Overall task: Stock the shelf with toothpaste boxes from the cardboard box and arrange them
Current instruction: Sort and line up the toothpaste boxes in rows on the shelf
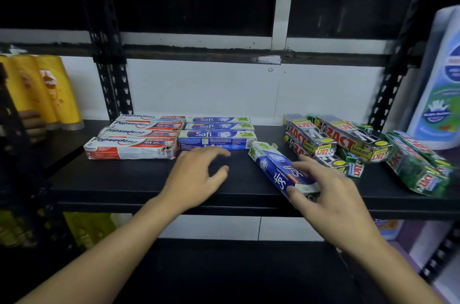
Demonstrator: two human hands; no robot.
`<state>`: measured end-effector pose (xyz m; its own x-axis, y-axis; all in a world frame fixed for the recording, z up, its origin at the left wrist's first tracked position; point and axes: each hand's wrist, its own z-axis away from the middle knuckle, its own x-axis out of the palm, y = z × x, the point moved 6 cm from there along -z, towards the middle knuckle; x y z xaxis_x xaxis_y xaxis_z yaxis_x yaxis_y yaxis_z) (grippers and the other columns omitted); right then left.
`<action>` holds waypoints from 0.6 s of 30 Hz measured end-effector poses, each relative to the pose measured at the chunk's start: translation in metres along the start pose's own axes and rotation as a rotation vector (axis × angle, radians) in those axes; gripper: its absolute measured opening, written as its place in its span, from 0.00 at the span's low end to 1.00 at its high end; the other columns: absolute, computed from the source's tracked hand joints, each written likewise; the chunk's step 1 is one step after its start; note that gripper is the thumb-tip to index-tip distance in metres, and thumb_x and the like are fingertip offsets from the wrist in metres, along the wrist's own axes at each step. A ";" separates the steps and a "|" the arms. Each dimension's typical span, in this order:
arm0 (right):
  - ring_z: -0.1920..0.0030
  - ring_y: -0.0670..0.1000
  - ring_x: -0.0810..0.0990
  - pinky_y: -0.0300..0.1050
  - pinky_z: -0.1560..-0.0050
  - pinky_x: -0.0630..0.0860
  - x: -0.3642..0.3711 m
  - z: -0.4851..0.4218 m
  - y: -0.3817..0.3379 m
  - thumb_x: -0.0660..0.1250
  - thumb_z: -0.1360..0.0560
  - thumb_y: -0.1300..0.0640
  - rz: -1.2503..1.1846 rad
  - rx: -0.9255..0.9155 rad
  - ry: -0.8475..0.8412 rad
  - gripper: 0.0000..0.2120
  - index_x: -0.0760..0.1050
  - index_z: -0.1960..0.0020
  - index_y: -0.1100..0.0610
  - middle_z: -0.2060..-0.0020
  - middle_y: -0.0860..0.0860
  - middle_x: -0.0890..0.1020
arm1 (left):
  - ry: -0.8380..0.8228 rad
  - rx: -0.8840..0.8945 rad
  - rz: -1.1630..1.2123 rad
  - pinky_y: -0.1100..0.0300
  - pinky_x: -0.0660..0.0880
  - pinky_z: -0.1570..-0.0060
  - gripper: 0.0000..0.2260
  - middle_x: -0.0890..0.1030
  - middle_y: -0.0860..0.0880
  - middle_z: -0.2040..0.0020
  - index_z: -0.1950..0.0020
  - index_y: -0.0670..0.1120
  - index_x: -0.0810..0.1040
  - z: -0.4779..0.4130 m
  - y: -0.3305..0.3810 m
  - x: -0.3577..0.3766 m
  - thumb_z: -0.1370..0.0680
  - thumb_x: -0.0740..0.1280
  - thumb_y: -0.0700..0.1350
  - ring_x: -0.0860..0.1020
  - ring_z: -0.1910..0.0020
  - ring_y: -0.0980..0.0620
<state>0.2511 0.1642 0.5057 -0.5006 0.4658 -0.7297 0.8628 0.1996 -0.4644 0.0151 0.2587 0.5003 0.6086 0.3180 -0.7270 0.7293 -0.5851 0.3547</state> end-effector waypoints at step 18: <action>0.53 0.46 0.85 0.49 0.45 0.81 0.007 0.020 -0.003 0.72 0.27 0.61 -0.721 0.300 -0.149 0.10 0.82 0.47 0.54 0.53 0.46 0.86 | -0.214 -0.090 0.440 0.61 0.72 0.41 0.24 0.80 0.62 0.42 0.35 0.61 0.75 0.031 0.060 0.021 0.30 0.73 0.59 0.75 0.40 0.65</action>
<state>0.2433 0.1497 0.4919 -0.9510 0.1855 -0.2473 0.2772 0.1576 -0.9478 0.0623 0.2072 0.4879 0.7937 -0.1102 -0.5982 0.4480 -0.5594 0.6974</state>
